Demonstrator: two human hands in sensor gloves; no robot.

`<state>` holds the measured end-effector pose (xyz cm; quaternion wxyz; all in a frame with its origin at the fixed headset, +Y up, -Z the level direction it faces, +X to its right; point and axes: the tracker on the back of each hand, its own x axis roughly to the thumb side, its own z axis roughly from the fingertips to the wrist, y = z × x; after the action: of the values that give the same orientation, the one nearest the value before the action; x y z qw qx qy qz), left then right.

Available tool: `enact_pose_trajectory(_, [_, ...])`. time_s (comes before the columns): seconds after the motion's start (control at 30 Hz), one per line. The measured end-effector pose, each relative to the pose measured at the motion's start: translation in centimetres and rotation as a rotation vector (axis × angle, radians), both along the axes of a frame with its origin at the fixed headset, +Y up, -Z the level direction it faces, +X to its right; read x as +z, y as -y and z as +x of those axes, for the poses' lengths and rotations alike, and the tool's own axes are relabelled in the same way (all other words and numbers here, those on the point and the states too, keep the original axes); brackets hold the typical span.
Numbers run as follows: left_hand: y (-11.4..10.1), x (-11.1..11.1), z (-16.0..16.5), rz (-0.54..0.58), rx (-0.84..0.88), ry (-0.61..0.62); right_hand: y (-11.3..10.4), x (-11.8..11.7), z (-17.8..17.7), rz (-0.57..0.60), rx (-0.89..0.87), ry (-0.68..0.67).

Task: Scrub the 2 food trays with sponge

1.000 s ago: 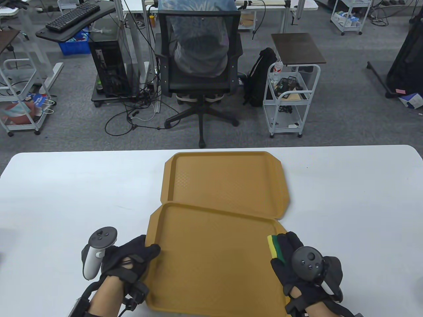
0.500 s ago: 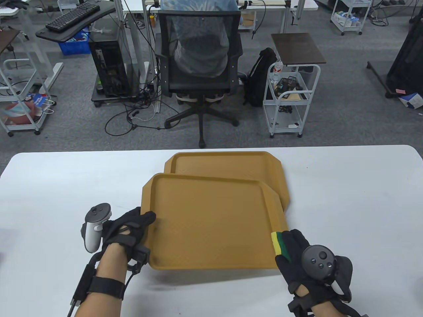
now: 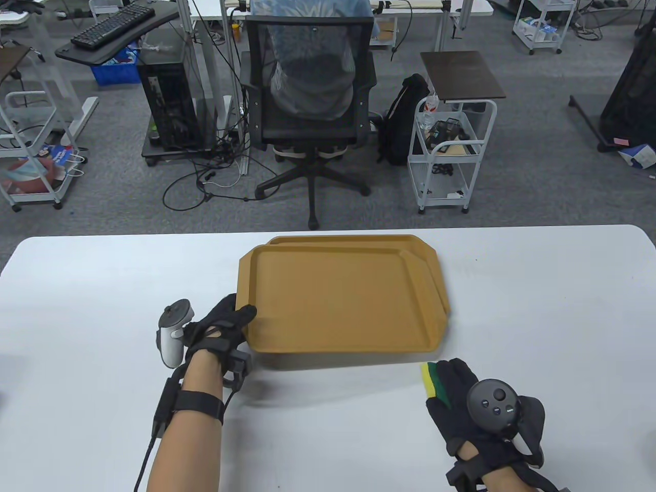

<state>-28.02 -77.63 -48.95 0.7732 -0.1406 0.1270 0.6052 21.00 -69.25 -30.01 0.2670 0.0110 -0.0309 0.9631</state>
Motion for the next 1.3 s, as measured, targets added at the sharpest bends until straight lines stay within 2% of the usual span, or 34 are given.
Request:
enact_pose_trajectory(0.07, [-0.8, -0.4, 0.8, -0.016, -0.387, -0.081, 0.2, 0.0, -0.2, 0.000, 0.014, -0.002])
enact_pose_trajectory(0.1, [-1.0, -0.6, 1.4, -0.003, -0.526, -0.097, 0.3, 0.0, -0.3, -0.002, 0.024, -0.004])
enact_pose_trajectory(0.23, [-1.1, -1.5, 3.6, 0.024, -0.717, -0.156, 0.5, -0.1, -0.6, -0.006, 0.042, -0.007])
enact_pose_trajectory(0.3, [-0.9, -2.0, 4.1, -0.006, -0.759, -0.161, 0.6, -0.1, -0.7, -0.008, 0.046, -0.010])
enact_pose_trajectory(0.47, [-0.5, -3.0, 4.3, -0.102, -0.711, -0.181, 0.9, -0.2, -0.8, -0.016, 0.057, -0.021])
enact_pose_trajectory(0.53, [-0.3, -3.5, 3.8, -0.154, -0.597, -0.184, 1.0, -0.3, -0.8, -0.019, 0.057, -0.020])
enact_pose_trajectory(0.63, [0.6, -4.0, 3.1, -0.160, -0.446, -0.195, 0.9, -0.3, -0.7, -0.019, 0.057, -0.019])
enact_pose_trajectory(0.8, [0.9, -4.3, 3.6, -0.197, -0.425, -0.162, 0.9, -0.3, -0.7, -0.020, 0.062, -0.017])
enact_pose_trajectory(0.87, [1.1, -4.5, 4.2, -0.209, -0.412, -0.184, 1.0, -0.3, -0.8, -0.023, 0.064, -0.017])
enact_pose_trajectory(0.9, [1.1, -4.5, 4.4, -0.219, -0.421, -0.185, 0.9, -0.3, -0.8, -0.023, 0.064, -0.017])
enact_pose_trajectory(0.97, [1.1, -4.5, 4.9, -0.195, -0.556, -0.238, 0.9, -0.3, -0.8, -0.022, 0.068, -0.015])
enact_pose_trajectory(1.0, [1.1, -4.7, 4.9, -0.190, -0.609, -0.203, 0.9, -0.3, -0.8, -0.021, 0.069, -0.015])
enact_pose_trajectory(1.3, [1.0, -5.1, 5.2, -0.178, -0.735, -0.163, 1.0, -0.3, -0.9, -0.012, 0.082, -0.019])
